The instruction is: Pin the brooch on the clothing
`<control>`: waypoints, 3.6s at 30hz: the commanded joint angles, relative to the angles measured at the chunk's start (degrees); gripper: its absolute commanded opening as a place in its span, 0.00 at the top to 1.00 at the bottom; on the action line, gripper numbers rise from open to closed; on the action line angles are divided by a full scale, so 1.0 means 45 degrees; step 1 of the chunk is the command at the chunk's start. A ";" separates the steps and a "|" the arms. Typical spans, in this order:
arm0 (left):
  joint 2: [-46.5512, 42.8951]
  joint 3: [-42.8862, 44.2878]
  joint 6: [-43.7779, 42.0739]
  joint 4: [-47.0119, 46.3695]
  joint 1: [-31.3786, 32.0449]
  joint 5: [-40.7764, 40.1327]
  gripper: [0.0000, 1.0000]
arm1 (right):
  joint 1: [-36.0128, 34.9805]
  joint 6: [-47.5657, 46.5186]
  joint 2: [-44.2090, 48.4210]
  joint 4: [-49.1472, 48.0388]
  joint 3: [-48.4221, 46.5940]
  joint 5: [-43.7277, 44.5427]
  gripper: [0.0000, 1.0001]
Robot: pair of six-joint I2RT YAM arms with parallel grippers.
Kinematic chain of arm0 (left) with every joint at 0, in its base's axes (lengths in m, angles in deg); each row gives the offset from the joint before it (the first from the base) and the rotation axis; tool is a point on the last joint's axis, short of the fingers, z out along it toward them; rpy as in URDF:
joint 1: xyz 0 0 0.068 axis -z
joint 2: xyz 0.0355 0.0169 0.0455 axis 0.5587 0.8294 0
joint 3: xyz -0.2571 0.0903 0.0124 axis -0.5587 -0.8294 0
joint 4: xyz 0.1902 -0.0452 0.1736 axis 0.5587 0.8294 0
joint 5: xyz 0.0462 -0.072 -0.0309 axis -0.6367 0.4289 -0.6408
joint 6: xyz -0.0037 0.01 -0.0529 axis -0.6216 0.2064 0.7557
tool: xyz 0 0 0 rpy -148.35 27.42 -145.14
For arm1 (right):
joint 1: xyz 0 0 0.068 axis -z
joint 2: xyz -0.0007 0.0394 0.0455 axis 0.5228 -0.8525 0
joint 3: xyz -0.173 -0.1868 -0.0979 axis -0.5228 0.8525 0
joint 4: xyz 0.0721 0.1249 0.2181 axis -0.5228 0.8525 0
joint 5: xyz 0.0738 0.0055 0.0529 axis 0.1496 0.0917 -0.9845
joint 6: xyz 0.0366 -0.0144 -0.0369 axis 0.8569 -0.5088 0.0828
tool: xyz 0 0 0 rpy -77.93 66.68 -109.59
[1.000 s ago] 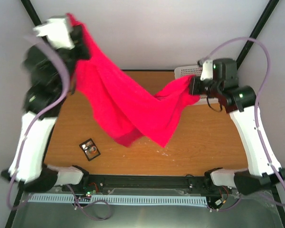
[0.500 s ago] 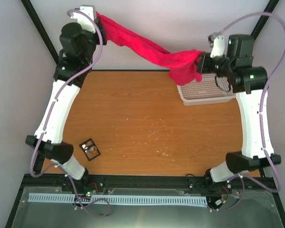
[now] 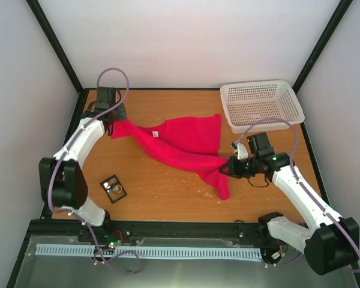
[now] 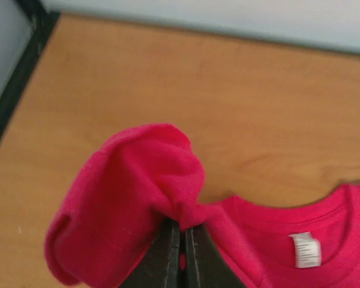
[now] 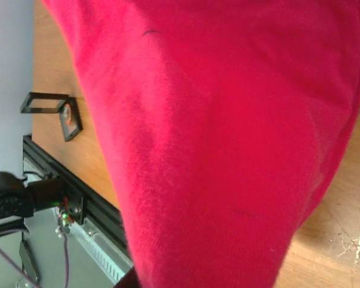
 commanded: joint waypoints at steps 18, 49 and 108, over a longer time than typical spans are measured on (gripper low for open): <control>-0.0184 -0.2297 0.0829 0.0958 -0.0731 0.1367 0.99 | -0.5534 0.0098 -0.0159 -0.0408 -0.0771 0.6978 0.25; -0.2165 -0.4842 -0.0739 -0.1277 -0.0731 0.2576 0.99 | -0.2755 -0.7160 -1.9957 -0.0381 -2.0159 0.8603 0.06; -0.0076 -0.2896 0.1339 -0.0193 0.0084 0.6237 0.08 | -0.1741 -0.3008 -0.5522 -0.6061 0.0243 0.5910 0.97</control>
